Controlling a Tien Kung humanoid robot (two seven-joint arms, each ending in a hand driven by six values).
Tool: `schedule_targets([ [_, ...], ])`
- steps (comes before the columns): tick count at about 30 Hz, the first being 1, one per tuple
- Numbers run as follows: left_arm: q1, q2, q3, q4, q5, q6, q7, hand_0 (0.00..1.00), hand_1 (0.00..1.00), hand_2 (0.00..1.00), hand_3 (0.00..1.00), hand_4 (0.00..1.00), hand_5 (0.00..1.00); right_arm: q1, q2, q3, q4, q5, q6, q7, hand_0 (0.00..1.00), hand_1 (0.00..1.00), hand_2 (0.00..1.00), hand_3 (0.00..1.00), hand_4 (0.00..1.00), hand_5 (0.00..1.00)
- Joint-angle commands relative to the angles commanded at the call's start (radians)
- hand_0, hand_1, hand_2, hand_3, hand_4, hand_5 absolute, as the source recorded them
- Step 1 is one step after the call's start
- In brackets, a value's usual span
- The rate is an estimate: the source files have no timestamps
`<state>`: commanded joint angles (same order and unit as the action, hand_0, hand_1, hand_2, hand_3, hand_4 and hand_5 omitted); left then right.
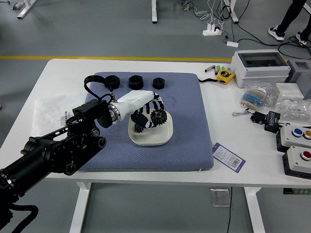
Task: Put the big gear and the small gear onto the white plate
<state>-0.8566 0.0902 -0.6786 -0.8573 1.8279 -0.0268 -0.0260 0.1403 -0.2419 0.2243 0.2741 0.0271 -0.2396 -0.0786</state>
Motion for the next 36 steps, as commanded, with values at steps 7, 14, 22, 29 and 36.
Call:
schedule_targets([
  [7, -0.005, -0.003, 0.013, 0.034, 0.010, 0.011, 0.001, 0.391, 0.522, 0.591, 0.602, 0.837, 0.183, 0.000, -0.001, 0.003, -0.001, -0.003, -0.001, 0.000, 0.684, 0.662, 0.735, 0.576, 0.798, 0.711],
  [14, 0.000, -0.006, 0.018, 0.056, 0.000, 0.062, -0.018, 0.400, 0.527, 0.647, 0.603, 0.831, 0.185, 0.000, -0.001, 0.003, -0.001, -0.003, -0.001, 0.000, 0.685, 0.664, 0.733, 0.576, 0.797, 0.710],
  [22, 0.000, -0.007, 0.013, 0.063, -0.016, 0.080, -0.026, 0.401, 0.529, 0.647, 0.599, 0.824, 0.184, 0.000, -0.001, 0.003, -0.001, -0.002, -0.002, 0.000, 0.685, 0.663, 0.733, 0.576, 0.797, 0.710],
  [29, 0.007, -0.003, 0.012, 0.060, -0.017, 0.097, -0.069, 0.410, 0.533, 0.664, 0.584, 0.615, 0.076, -0.001, -0.001, 0.001, -0.002, 0.002, -0.002, 0.002, 0.686, 0.664, 0.733, 0.576, 0.798, 0.710],
  [36, 0.009, -0.004, 0.010, 0.062, -0.019, 0.080, -0.071, 0.582, 0.707, 0.807, 0.617, 0.778, 0.052, -0.001, -0.001, 0.001, -0.002, 0.003, -0.001, 0.002, 0.686, 0.663, 0.734, 0.576, 0.797, 0.709],
])
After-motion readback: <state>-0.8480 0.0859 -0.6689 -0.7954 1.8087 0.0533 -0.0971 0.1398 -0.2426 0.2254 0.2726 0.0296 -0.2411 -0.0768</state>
